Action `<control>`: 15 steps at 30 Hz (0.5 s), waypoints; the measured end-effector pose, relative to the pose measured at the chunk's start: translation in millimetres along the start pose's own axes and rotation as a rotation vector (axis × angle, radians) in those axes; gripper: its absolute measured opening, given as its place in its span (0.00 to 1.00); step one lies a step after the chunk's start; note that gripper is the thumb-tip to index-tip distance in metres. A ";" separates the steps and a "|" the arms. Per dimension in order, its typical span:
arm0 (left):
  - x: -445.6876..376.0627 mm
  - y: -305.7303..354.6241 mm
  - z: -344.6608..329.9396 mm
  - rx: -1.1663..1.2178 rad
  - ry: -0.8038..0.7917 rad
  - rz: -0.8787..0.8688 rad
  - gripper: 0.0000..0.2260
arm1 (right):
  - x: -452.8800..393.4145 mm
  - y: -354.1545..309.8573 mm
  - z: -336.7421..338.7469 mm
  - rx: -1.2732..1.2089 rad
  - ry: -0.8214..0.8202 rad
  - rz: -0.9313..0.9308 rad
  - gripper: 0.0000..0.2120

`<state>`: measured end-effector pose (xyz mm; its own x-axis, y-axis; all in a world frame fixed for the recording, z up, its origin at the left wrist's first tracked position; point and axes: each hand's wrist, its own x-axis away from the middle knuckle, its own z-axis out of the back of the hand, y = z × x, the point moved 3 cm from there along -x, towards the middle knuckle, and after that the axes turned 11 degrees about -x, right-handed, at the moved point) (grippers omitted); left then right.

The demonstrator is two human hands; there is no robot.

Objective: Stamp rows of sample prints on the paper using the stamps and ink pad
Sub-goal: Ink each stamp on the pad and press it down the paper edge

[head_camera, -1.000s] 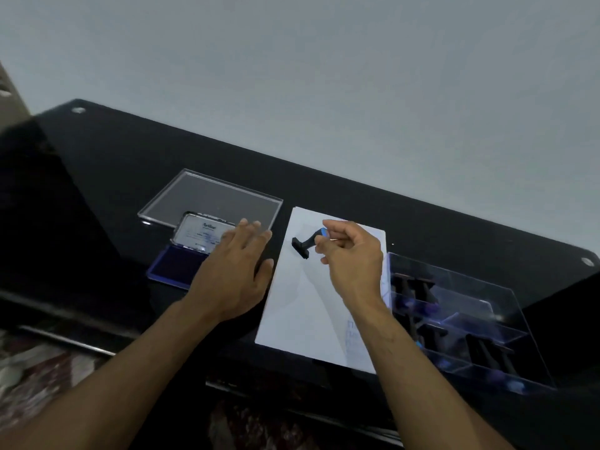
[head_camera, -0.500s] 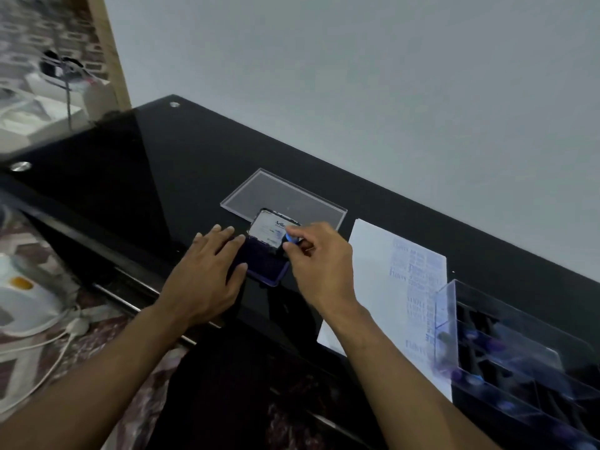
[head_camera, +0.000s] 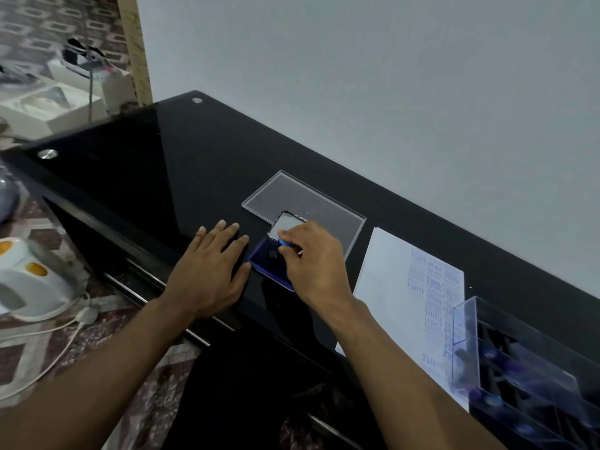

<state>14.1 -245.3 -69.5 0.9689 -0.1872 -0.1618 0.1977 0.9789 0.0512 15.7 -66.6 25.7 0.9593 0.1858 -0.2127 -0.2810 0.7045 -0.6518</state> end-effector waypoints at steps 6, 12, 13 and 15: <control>0.3 -0.2 -1.5 -0.006 0.012 -0.003 0.30 | -2.0 5.5 -5.8 0.061 -0.024 0.004 0.13; -0.2 0.6 -2.1 -0.013 0.022 0.002 0.30 | -2.7 4.1 -3.4 0.048 -0.038 0.021 0.12; -0.5 0.6 -2.1 -0.013 0.021 0.001 0.30 | -3.4 3.8 -2.8 0.046 -0.037 0.022 0.11; -0.8 0.8 -1.6 -0.008 0.023 0.001 0.30 | -5.3 3.8 -3.0 0.059 -0.050 0.002 0.11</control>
<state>13.3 -244.2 -70.8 0.9653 -0.1848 -0.1844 0.1958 0.9797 0.0432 9.5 -67.0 22.2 0.9595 0.2199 -0.1762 -0.2818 0.7429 -0.6072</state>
